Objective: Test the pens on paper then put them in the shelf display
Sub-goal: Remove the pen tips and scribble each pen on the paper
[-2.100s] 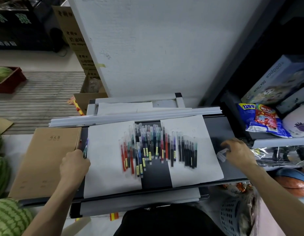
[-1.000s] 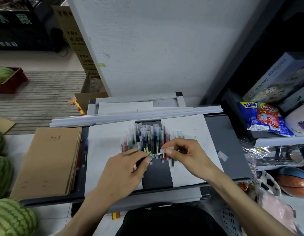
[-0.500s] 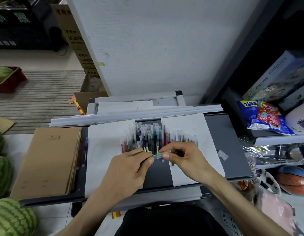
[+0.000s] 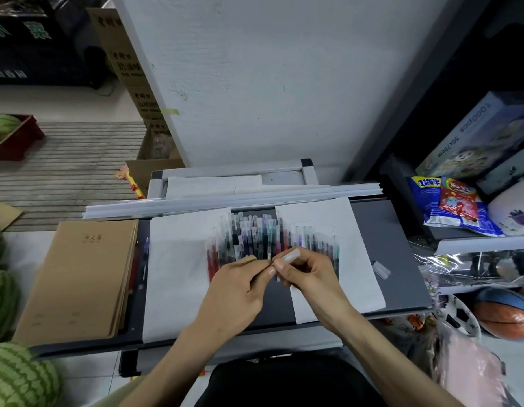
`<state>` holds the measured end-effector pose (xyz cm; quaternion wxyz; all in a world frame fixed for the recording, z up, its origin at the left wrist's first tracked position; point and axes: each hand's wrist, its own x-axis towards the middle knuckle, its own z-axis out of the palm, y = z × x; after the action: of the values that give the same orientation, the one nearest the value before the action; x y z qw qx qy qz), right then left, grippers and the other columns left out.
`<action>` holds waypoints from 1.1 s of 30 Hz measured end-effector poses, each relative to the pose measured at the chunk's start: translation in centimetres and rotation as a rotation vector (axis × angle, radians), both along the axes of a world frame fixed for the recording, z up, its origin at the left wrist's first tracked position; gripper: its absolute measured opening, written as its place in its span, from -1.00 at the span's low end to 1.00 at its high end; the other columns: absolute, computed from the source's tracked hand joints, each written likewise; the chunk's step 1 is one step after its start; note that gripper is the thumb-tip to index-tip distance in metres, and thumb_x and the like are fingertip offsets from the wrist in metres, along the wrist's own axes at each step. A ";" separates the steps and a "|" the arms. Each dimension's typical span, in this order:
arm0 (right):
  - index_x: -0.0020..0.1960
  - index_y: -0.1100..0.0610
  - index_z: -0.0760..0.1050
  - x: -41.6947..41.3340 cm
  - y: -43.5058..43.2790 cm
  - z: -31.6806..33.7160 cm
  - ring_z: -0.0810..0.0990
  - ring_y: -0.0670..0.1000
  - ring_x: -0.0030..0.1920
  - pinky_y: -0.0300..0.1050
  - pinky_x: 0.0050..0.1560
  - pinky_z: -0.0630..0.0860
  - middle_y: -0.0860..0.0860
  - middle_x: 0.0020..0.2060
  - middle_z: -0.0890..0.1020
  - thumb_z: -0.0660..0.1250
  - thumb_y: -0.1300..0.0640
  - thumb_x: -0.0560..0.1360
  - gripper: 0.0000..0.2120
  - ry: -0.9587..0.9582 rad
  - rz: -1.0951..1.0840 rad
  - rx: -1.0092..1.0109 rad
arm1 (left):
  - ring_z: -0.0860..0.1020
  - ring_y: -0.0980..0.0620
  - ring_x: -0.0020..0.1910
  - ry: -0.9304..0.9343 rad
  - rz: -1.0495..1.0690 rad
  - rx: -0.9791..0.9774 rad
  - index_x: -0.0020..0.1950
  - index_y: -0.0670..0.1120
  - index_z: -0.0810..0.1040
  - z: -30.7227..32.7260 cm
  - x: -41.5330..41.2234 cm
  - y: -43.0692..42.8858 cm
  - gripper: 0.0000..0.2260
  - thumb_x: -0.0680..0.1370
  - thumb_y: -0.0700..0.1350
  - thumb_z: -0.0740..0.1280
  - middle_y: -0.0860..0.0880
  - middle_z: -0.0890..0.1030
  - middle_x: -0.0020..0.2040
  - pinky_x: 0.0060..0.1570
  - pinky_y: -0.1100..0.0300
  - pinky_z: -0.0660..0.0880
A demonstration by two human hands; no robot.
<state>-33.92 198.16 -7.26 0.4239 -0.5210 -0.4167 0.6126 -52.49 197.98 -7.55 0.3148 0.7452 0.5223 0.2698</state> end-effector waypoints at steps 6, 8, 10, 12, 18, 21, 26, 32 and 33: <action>0.01 0.31 0.66 0.8 0.5 -2.2 0.73 0.12 -0.14 -0.08 -0.12 0.62 0.21 -0.14 0.75 0.39 0.20 0.63 -0.84 -0.012 -0.123 -0.129 | 0.56 0.09 -0.15 0.006 -0.024 -0.159 0.13 0.13 0.67 -2.1 0.1 0.5 -0.79 0.70 0.10 0.24 0.13 0.60 -0.16 -0.16 0.19 0.47; 0.04 0.39 0.61 2.4 1.4 -2.9 0.76 0.24 -0.07 -0.01 -0.02 0.71 0.28 -0.08 0.75 0.38 0.20 0.63 -0.79 0.048 -0.160 -0.201 | 0.58 0.10 -0.16 0.033 0.005 -0.215 0.11 0.12 0.68 -2.9 -0.7 0.4 -0.81 0.70 0.06 0.26 0.12 0.64 -0.14 -0.14 0.15 0.52; 0.04 0.40 0.57 4.4 2.6 -3.4 0.76 0.25 -0.07 -0.08 -0.08 0.72 0.31 -0.09 0.74 0.40 0.21 0.62 -0.78 0.050 -0.197 -0.255 | 0.61 0.15 -0.14 0.070 0.044 -0.245 0.09 0.12 0.69 -3.6 -2.0 0.5 -0.82 0.70 0.02 0.28 0.16 0.68 -0.11 -0.07 0.15 0.56; 0.03 0.39 0.56 6.4 3.6 -4.2 0.77 0.19 -0.13 -0.13 -0.17 0.69 0.30 -0.12 0.74 0.40 0.19 0.63 -0.78 -0.037 -0.220 -0.289 | 0.61 0.23 -0.11 0.121 0.099 -0.273 0.11 0.11 0.71 -4.4 -3.5 0.9 -0.82 0.70 -0.04 0.30 0.20 0.70 -0.07 -0.02 0.23 0.54; -0.15 0.13 0.65 8.8 6.1 -6.1 0.73 -0.02 -0.38 -0.04 -0.16 0.69 0.02 -0.40 0.72 0.48 -0.05 0.56 -0.75 -0.740 -0.097 -0.237 | 0.69 -0.03 -0.02 0.356 0.382 -0.281 0.17 -0.06 0.72 -5.8 -9.3 2.9 -0.80 0.63 -0.17 0.33 -0.04 0.75 0.06 0.07 0.12 0.57; -0.23 0.16 0.67 7.5 7.6 -6.3 0.69 -0.09 -0.44 -0.13 -0.24 0.63 -0.02 -0.49 0.67 0.47 -0.11 0.55 -0.65 -0.931 0.045 -0.203 | 0.65 -0.23 0.11 0.445 0.598 -0.328 0.24 -0.08 0.67 -5.7 -12.9 4.5 -0.74 0.59 -0.12 0.34 -0.13 0.73 0.11 0.18 -0.01 0.58; -0.33 0.23 0.53 4.5 9.4 -7.2 0.68 0.10 -0.33 -0.02 -0.16 0.67 0.10 -0.43 0.65 0.52 -0.12 0.50 -0.53 -1.092 0.130 -0.172 | 0.52 -0.20 -0.34 0.542 0.699 -0.403 -0.28 -0.23 0.49 -6.4 -17.8 6.6 -0.79 0.55 -0.20 0.32 -0.19 0.55 -0.33 -0.33 0.11 0.41; -0.30 0.11 0.34 3.2 9.6 -7.5 0.61 0.15 -0.23 -0.09 -0.25 0.54 0.12 -0.26 0.60 0.52 -0.17 0.49 -0.51 -1.172 0.149 -0.183 | 0.46 -0.17 -0.39 0.602 0.716 -0.453 -0.30 -0.24 0.50 -7.5 -18.3 6.5 -0.80 0.52 -0.23 0.33 -0.20 0.53 -0.32 -0.39 0.13 0.35; -0.32 0.10 0.31 3.1 9.5 -7.5 0.59 0.15 -0.25 -0.08 -0.26 0.55 0.11 -0.27 0.58 0.52 -0.17 0.49 -0.49 -1.172 0.145 -0.181 | 0.46 -0.17 -0.38 0.599 0.720 -0.446 -0.29 -0.24 0.50 -7.8 -18.2 6.3 -0.80 0.53 -0.23 0.32 -0.20 0.53 -0.31 -0.37 0.12 0.37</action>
<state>-30.77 207.70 -14.73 0.0344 -0.7765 -0.5617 0.2833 -70.66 204.30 -15.36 0.1897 0.4776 0.8576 0.0179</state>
